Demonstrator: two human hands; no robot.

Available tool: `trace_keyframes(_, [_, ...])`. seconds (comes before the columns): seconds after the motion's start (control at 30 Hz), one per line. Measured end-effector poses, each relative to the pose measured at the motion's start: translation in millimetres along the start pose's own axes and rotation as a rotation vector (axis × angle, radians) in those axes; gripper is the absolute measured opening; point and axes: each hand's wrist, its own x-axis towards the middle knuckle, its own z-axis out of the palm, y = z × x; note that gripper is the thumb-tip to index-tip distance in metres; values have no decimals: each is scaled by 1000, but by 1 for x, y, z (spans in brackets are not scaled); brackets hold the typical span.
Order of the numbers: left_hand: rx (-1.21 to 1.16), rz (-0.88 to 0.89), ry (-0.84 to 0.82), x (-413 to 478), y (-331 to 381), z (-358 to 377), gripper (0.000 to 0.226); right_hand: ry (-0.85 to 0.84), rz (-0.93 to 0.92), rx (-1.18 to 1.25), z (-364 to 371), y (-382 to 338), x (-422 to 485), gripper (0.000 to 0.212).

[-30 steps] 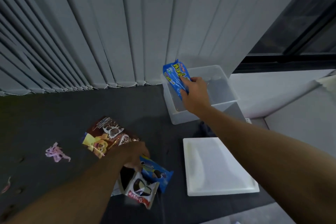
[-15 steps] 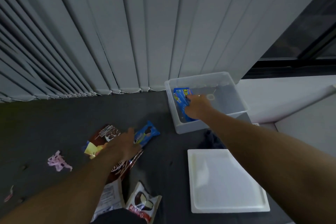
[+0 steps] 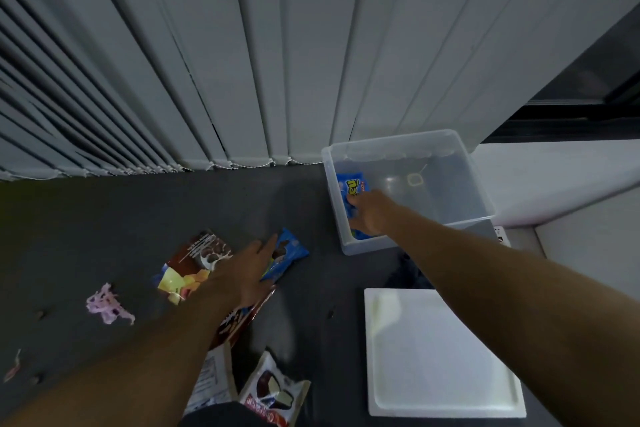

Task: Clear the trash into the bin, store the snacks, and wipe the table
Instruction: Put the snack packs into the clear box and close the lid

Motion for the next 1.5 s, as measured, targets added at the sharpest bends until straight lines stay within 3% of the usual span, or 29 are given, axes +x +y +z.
trace_keyframes(0.23, [-105, -75, 34, 1, 13, -13, 89, 32, 13, 19, -1, -1, -6, 55])
trace_keyframes(0.43, [-220, -112, 305, -1, 30, -51, 90, 378, 76, 315, -13, 8, -21, 48])
trace_keyframes(0.57, [-280, -109, 460, 2, 52, -83, 81, 561, 89, 292, -20, 38, -40, 62])
trace_keyframes(0.77, [-301, -5, 586, 26, 95, -117, 60, 656, 262, 187, -21, 98, -61, 78])
trace_keyframes(0.97, [-347, 83, 523, 58, 151, -130, 60, 570, 324, 242, -13, 131, -69, 91])
trace_keyframes(1.1, [-331, 105, 433, 75, 183, -121, 32, 617, 335, 236, -9, 127, -69, 90])
trace_keyframes(1.23, [-262, 119, 408, 94, 202, -100, 31, 649, 351, 223, -8, 127, -67, 91])
trace_keyframes(1.33, [-345, 56, 338, 108, 208, -88, 25, 664, 350, 218, -8, 126, -66, 91])
trace_keyframes(1.43, [-382, 18, 262, 124, 211, -77, 34, 671, 352, 217, -7, 127, -64, 93])
trace_keyframes(1.5, [-337, 1, 185, 135, 212, -70, 54, 676, 353, 217, -7, 127, -63, 95])
